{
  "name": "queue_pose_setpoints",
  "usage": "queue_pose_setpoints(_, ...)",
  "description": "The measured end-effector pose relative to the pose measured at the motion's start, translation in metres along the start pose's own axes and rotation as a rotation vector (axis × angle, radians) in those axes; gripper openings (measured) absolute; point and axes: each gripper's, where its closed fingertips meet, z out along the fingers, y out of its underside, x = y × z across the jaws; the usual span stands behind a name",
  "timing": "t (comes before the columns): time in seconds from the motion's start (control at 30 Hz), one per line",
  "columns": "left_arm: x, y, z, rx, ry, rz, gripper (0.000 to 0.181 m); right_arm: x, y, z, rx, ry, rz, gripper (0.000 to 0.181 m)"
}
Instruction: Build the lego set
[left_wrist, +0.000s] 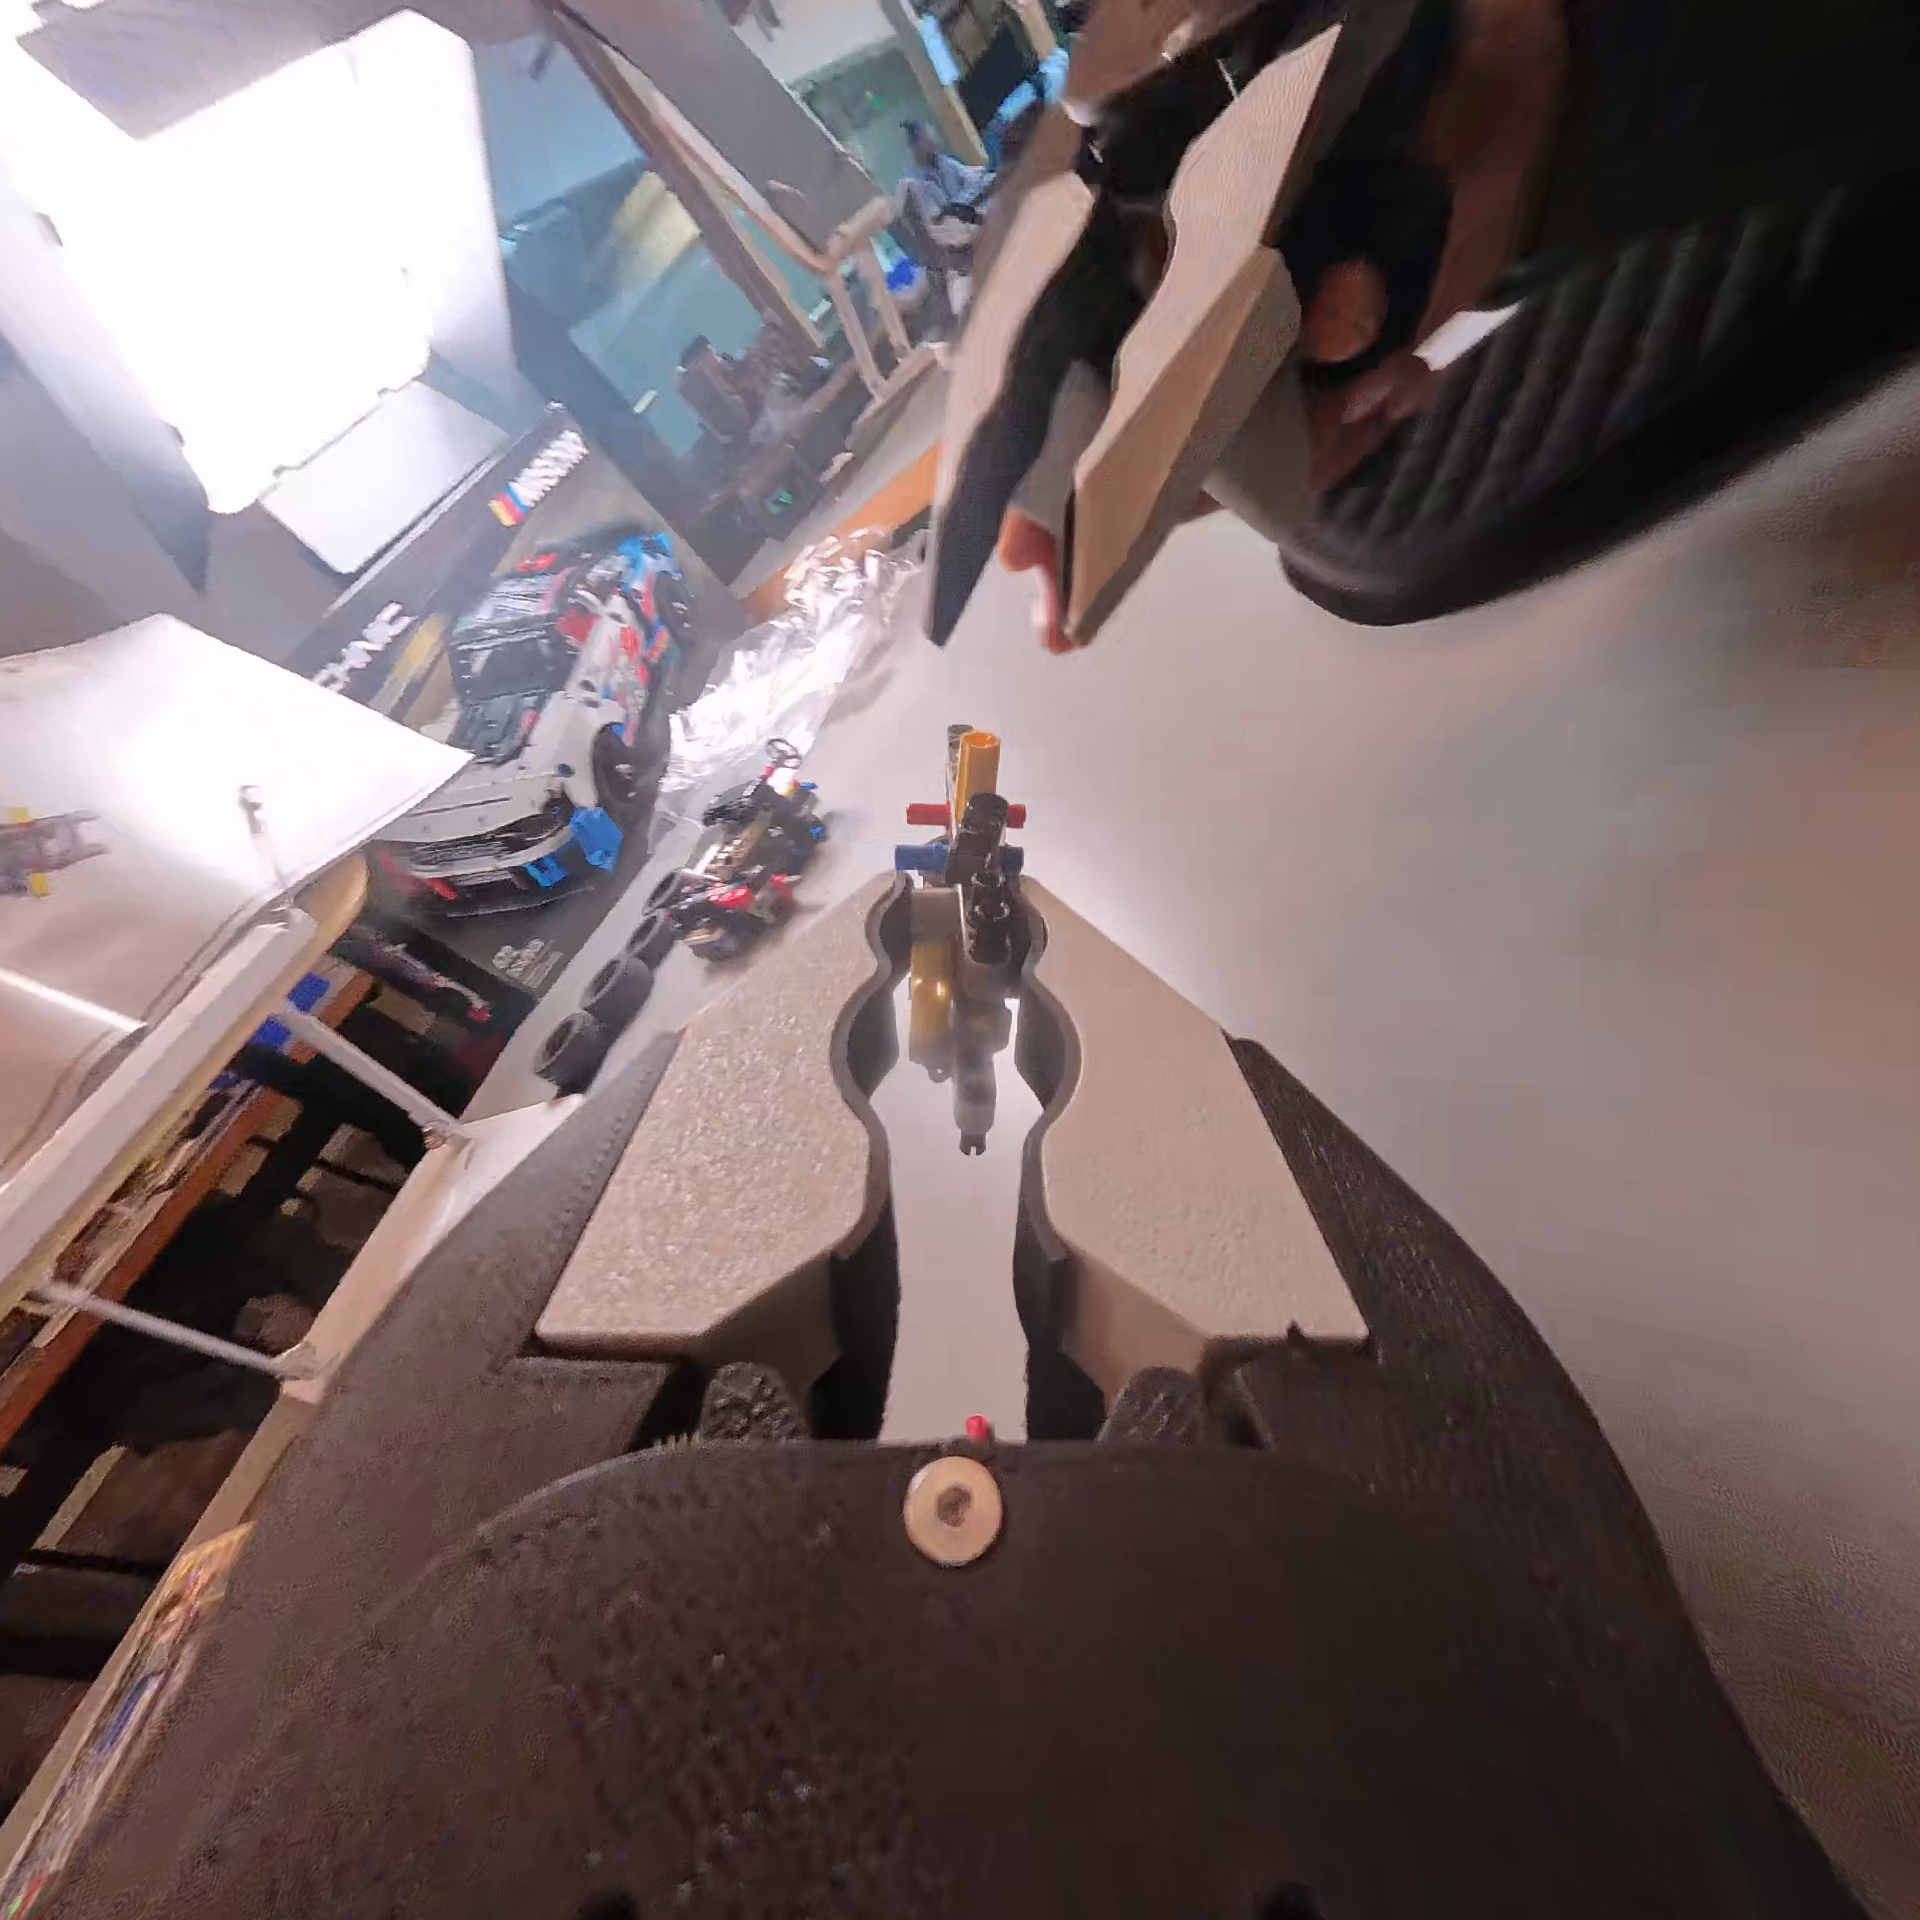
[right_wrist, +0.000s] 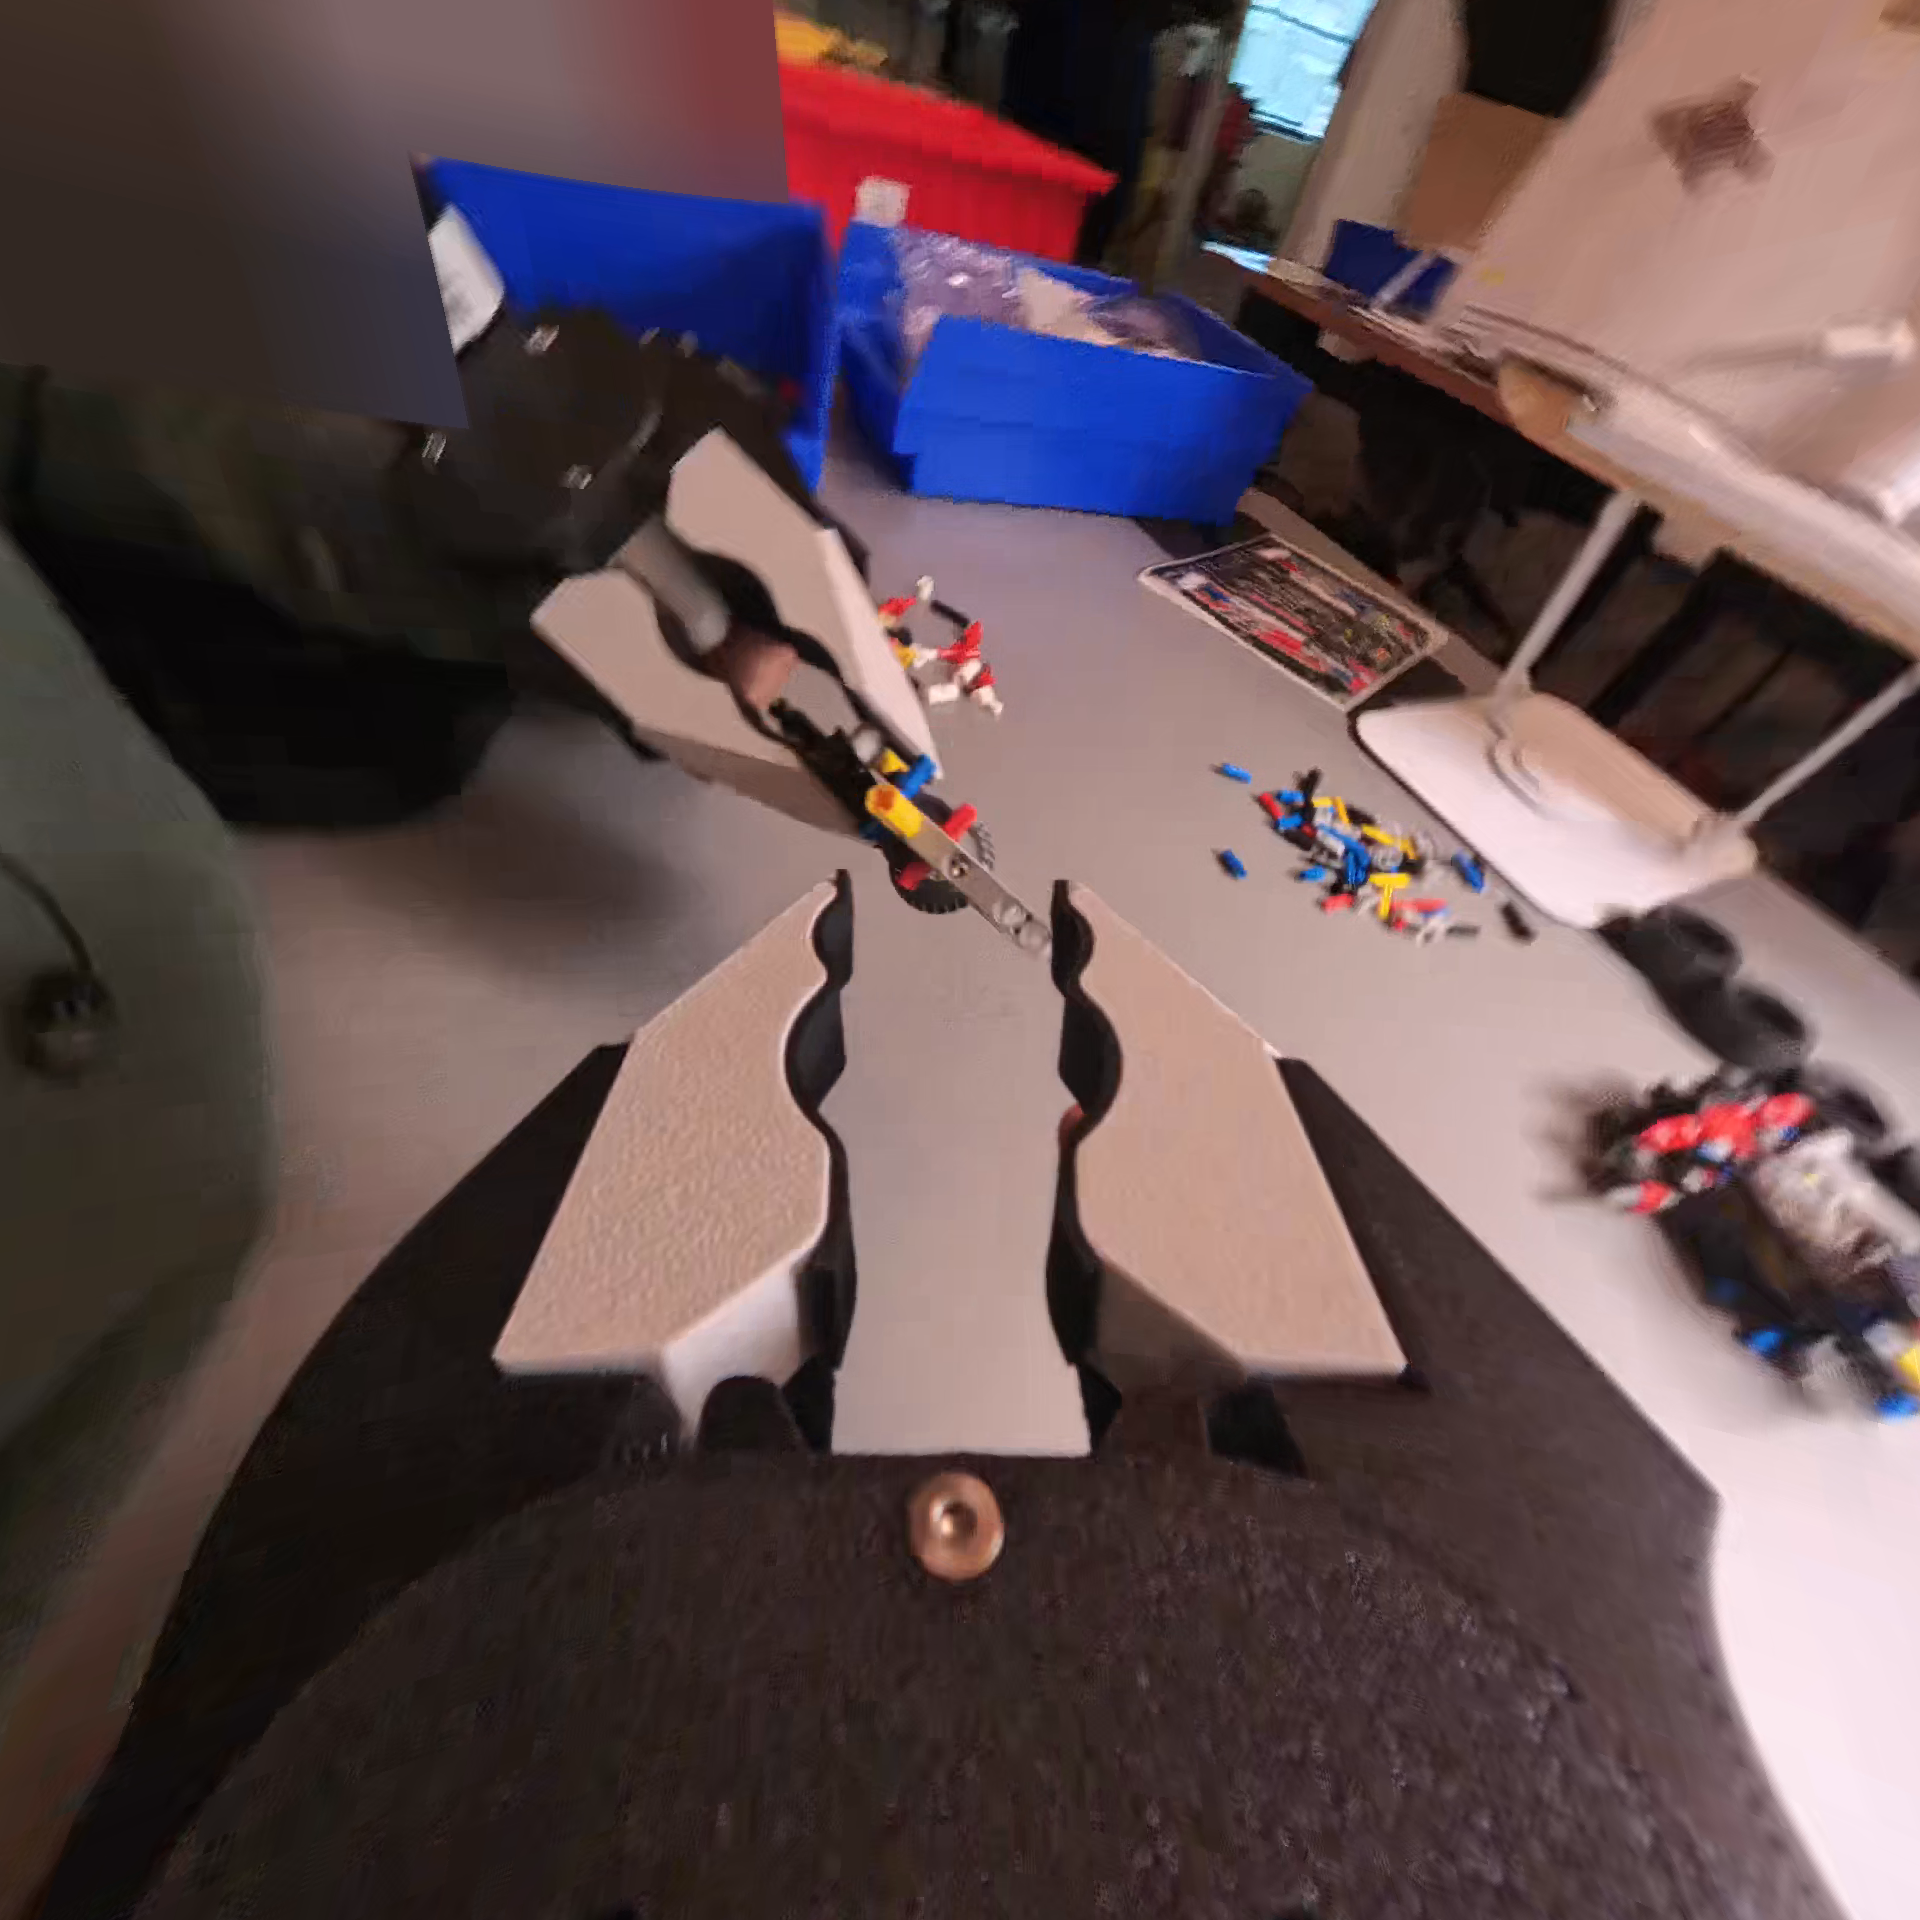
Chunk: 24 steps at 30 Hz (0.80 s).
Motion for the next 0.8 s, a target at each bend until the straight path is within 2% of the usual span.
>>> queue_pose_setpoints(0.1,0.016,-0.001,0.004,0.001,0.097,-0.027,0.014,-0.015,0.017,0.01,-0.079,-0.074,-0.353,0.047)
queue_pose_setpoints(0.2,0.023,-0.002,0.003,0.016,0.166,-0.089,0.014,-0.023,0.033,0.02,-0.107,-0.171,-0.45,0.046)
queue_pose_setpoints(0.37,0.028,-0.008,-0.002,0.061,0.239,-0.171,0.015,-0.03,0.03,0.022,-0.075,-0.254,-0.467,0.036)
queue_pose_setpoints(0.47,0.03,-0.01,-0.003,0.082,0.272,-0.213,0.014,-0.032,0.026,0.022,-0.048,-0.264,-0.465,0.023)
queue_pose_setpoints(0.8,0.03,-0.014,-0.007,0.117,0.313,-0.272,0.014,-0.037,0.017,0.021,-0.014,-0.278,-0.481,0.023)
